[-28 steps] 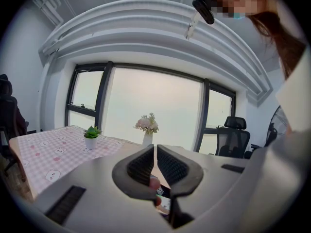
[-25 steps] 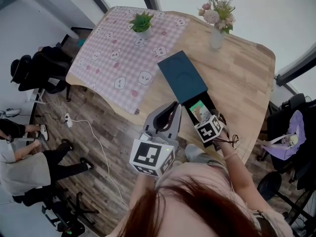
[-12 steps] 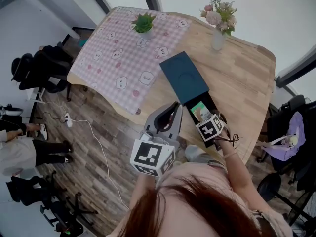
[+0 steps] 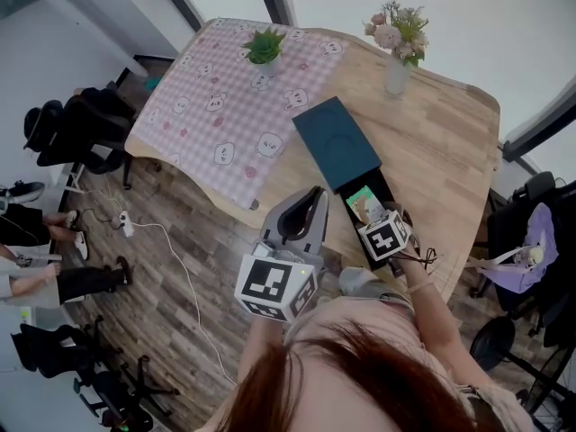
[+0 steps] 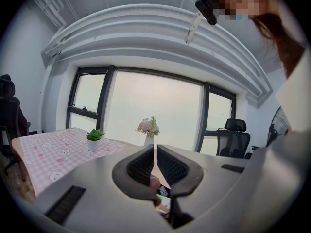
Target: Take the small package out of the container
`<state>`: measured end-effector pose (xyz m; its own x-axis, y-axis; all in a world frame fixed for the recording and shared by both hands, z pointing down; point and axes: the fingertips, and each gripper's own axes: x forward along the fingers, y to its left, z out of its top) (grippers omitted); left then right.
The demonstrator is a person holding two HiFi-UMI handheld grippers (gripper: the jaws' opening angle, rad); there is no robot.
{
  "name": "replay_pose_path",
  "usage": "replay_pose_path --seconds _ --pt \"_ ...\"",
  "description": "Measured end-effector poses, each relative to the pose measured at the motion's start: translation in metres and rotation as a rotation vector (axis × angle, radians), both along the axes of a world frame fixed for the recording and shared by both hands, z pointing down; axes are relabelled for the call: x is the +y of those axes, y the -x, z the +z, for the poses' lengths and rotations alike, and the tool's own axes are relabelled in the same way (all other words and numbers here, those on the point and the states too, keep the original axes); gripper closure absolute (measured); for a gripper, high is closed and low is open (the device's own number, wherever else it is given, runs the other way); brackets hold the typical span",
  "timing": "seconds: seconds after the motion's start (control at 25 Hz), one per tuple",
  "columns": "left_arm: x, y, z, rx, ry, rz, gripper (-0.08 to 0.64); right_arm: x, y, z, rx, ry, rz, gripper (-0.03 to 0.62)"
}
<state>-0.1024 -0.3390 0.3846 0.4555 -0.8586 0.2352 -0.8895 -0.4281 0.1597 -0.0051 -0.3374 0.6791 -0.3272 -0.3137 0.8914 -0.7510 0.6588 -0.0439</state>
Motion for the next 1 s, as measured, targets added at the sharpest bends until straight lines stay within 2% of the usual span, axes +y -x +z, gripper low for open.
replay_pose_path --seconds 0.48,1.0 --pt "0.015 0.002 -0.01 0.004 -0.028 0.013 0.538 -0.004 -0.002 -0.039 -0.025 -0.097 0.032 0.25" --pt "0.044 0.003 -0.02 0.015 -0.055 0.019 0.538 0.011 -0.006 -0.101 -0.098 -0.259 0.096 0.252"
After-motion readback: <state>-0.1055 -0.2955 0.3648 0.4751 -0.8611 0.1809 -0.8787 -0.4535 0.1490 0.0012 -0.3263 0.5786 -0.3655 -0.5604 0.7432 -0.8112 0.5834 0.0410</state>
